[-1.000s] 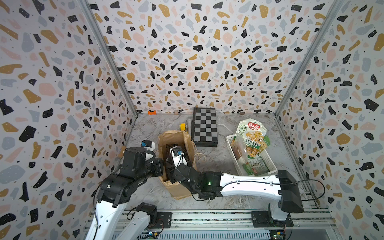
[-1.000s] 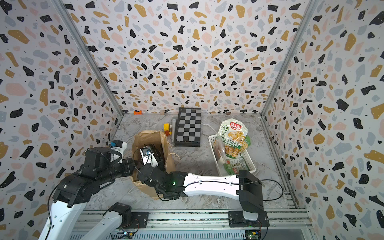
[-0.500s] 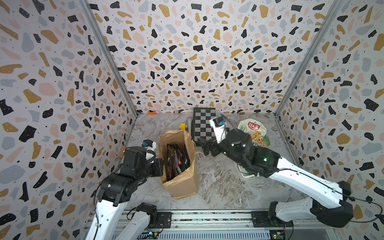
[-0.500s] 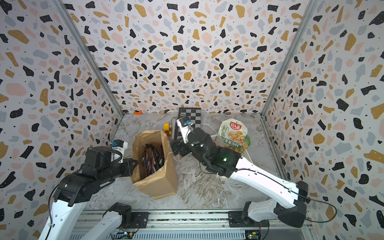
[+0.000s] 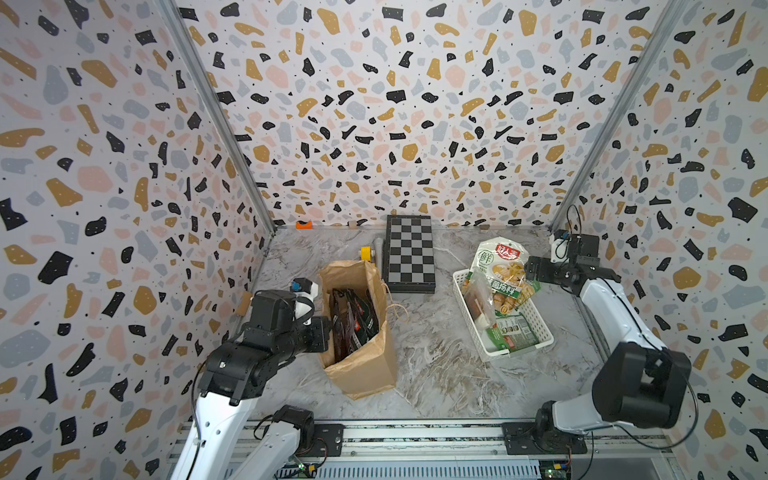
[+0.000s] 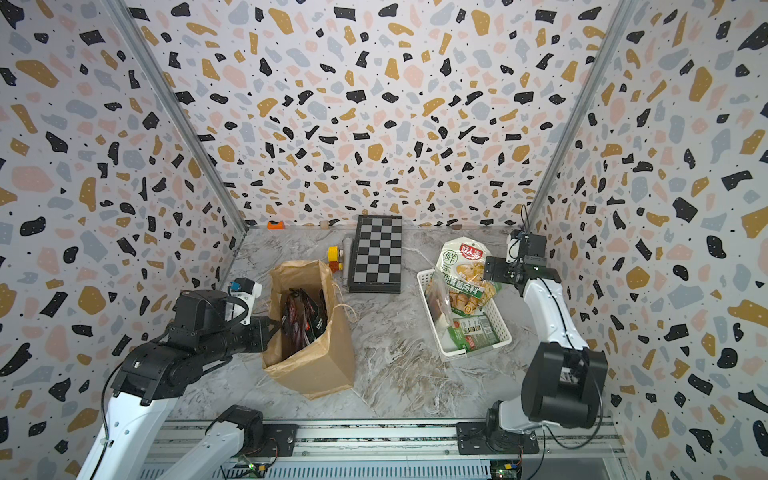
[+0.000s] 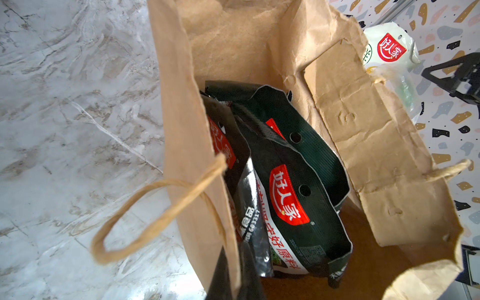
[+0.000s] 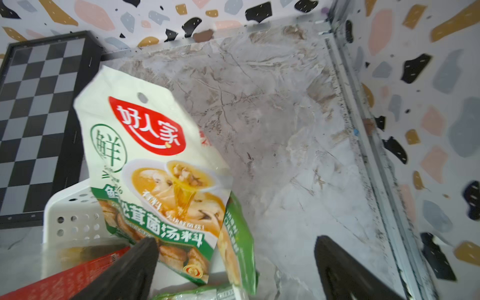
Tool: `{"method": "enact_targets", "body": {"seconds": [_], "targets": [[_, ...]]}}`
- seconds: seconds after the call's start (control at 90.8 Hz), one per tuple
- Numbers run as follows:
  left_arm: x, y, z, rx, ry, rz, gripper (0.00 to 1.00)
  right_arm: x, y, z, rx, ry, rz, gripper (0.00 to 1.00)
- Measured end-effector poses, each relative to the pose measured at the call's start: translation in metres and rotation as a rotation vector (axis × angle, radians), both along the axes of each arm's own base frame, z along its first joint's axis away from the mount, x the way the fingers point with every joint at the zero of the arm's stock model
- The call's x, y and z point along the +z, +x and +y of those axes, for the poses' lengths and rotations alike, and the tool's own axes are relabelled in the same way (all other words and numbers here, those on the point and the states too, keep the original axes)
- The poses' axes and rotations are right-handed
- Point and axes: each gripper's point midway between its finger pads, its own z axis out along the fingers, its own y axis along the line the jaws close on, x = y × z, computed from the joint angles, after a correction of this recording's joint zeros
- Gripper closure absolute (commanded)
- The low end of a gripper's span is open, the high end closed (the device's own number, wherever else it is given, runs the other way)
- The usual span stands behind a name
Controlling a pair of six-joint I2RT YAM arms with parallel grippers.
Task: Place the condiment packets inside the bag
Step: Pick up the condiment packet from the storage box.
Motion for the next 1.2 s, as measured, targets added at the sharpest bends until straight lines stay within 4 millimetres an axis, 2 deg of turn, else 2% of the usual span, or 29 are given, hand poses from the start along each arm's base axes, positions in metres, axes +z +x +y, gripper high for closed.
{"method": "enact_targets", "body": {"seconds": [0.154, 0.242, 0.308, 0.396, 0.551, 0.606, 0.705, 0.837, 0.947, 1.09, 1.2], "targets": [[-0.001, 0.000, -0.001, -0.007, 0.002, 0.003, 1.00, -0.009, 0.048, 0.019, 0.167, 0.070, -0.008, 0.05], [-0.001, 0.001, -0.001, -0.007, 0.003, 0.005, 1.00, -0.009, 0.066, 0.029, 0.241, 0.101, -0.030, 0.08], [-0.001, 0.001, -0.001, -0.007, 0.004, 0.005, 1.00, -0.011, 0.072, 0.036, 0.287, 0.125, -0.038, 0.15], [-0.002, 0.001, -0.001, -0.008, 0.006, 0.006, 1.00, -0.010, 0.076, 0.047, 0.360, 0.169, -0.054, 0.32], [-0.004, 0.003, -0.001, -0.011, 0.011, 0.015, 1.00, 0.003, 0.067, 0.071, 0.479, 0.276, -0.091, 0.57], [-0.004, 0.004, -0.001, -0.011, 0.012, 0.017, 1.00, 0.008, 0.061, 0.076, 0.499, 0.308, -0.100, 0.62], [-0.004, 0.005, -0.002, -0.011, 0.012, 0.016, 1.00, 0.016, 0.046, 0.084, 0.517, 0.341, -0.111, 0.62], [-0.005, 0.006, -0.002, -0.012, 0.013, 0.018, 1.00, 0.027, 0.027, 0.090, 0.513, 0.365, -0.120, 0.52], [-0.005, 0.007, -0.002, -0.012, 0.015, 0.020, 1.00, 0.031, 0.015, 0.098, 0.520, 0.366, -0.121, 0.49], [-0.005, 0.009, -0.003, -0.013, 0.014, 0.019, 1.00, 0.019, 0.008, 0.113, 0.536, 0.349, -0.087, 0.48], [-0.006, 0.010, -0.003, -0.013, 0.015, 0.020, 1.00, 0.008, 0.005, 0.116, 0.529, 0.335, -0.053, 0.54]]}}
